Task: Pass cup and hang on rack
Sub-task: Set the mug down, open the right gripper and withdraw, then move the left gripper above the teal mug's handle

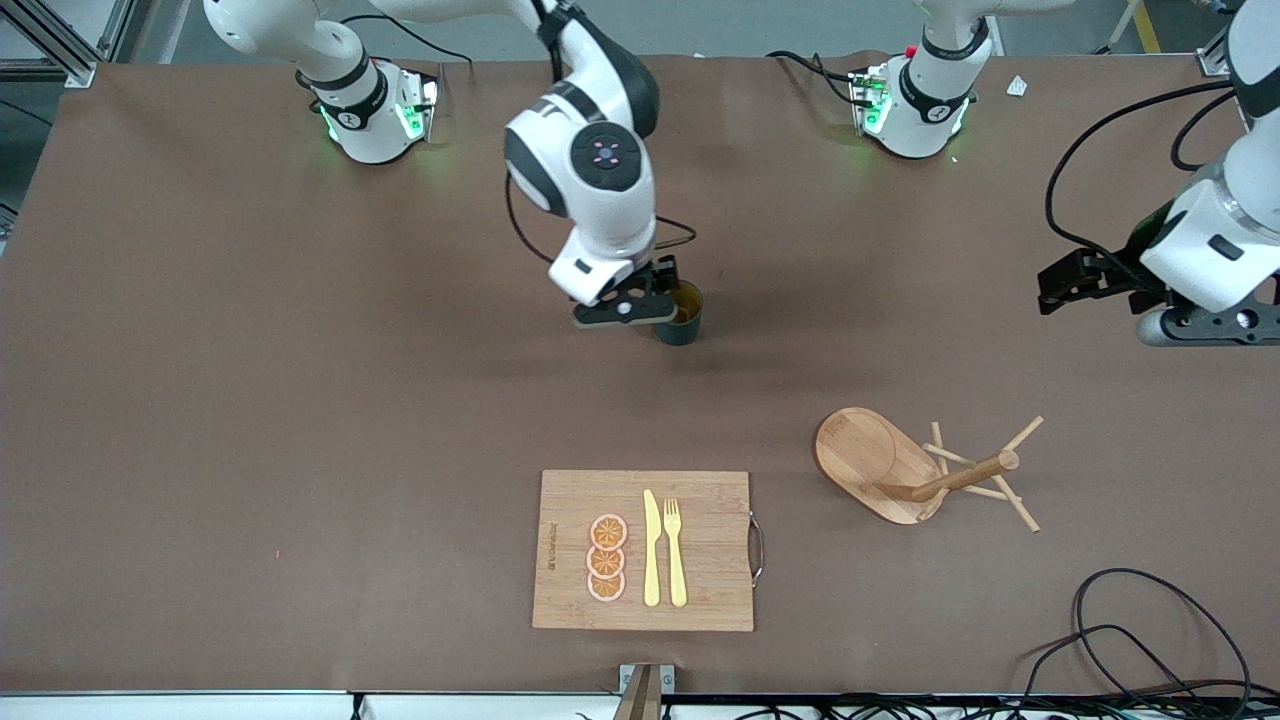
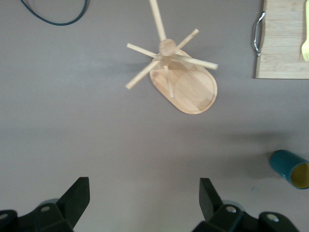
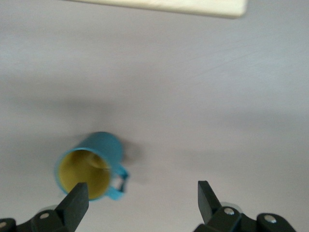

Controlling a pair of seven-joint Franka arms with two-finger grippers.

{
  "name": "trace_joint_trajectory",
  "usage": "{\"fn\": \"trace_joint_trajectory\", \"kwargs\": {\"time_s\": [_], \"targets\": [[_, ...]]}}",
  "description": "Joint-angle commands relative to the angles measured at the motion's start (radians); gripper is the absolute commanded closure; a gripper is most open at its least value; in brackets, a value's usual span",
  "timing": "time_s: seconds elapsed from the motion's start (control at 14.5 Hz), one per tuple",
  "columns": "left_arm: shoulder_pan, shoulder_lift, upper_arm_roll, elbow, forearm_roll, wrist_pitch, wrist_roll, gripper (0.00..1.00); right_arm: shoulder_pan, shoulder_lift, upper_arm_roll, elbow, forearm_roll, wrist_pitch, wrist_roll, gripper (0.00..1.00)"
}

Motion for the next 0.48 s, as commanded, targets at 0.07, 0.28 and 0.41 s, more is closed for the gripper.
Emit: {"fn": "trace_joint_trajectory", "kwargs": {"time_s": [0.07, 0.28, 0.41], "targets": [[-0.011, -0.016, -0.092, 0.006, 0.019, -0.043, -0.156, 0.0, -0.219, -0.113, 0.011, -0.032, 0.015, -0.167, -0.289, 0.0], [-0.014, -0.017, -0.178, 0.008, 0.023, -0.044, -0.28, 0.0, -0.4, -0.173, 0.01, -0.035, -0.008, -0.275, -0.453, 0.0], [-0.032, -0.016, -0.261, 0.008, 0.069, -0.044, -0.43, 0.0, -0.51, -0.213, 0.01, -0.035, -0.034, -0.324, -0.487, 0.0]]}}
